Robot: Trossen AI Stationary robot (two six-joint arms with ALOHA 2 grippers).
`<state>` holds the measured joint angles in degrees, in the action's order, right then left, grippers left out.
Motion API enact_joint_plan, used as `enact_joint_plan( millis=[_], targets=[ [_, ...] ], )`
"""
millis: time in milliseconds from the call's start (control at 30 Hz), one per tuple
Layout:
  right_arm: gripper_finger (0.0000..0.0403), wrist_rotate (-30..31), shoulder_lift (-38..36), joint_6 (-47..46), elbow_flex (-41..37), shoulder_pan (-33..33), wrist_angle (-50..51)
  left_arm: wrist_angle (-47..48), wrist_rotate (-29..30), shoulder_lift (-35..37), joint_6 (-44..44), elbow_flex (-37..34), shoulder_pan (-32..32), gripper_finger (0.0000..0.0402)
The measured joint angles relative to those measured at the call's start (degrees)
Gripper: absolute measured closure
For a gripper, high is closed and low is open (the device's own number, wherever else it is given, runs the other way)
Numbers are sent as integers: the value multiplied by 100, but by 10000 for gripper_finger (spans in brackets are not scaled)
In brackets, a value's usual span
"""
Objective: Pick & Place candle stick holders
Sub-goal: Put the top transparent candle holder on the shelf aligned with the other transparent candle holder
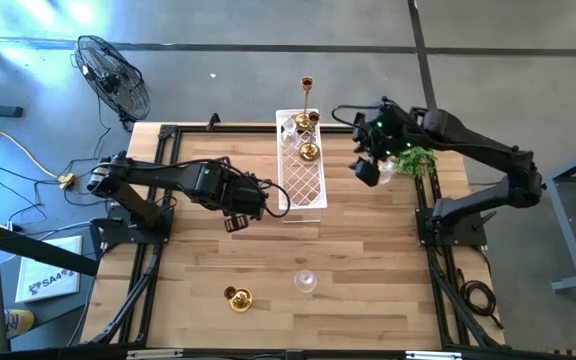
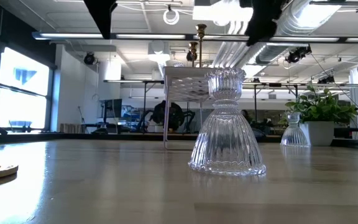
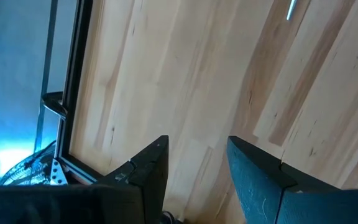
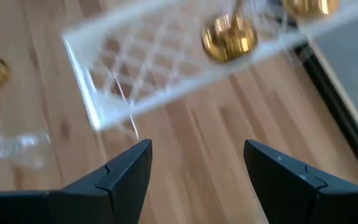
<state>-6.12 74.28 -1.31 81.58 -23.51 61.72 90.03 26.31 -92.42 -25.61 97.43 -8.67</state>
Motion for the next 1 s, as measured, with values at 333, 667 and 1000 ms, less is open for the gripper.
enact_joint_plan(
  millis=[333,667,1000],
  targets=[
    [153,1218,-8,-921,0,243,1031,-34,14,0,-39,0,0,245],
    [153,1163,-4,-1167,-681,-84,1215,-52,-5,0,-70,0,0,245],
    [153,1098,0,-824,-1870,-869,299,-225,-9,0,-32,0,0,245]
  ],
)
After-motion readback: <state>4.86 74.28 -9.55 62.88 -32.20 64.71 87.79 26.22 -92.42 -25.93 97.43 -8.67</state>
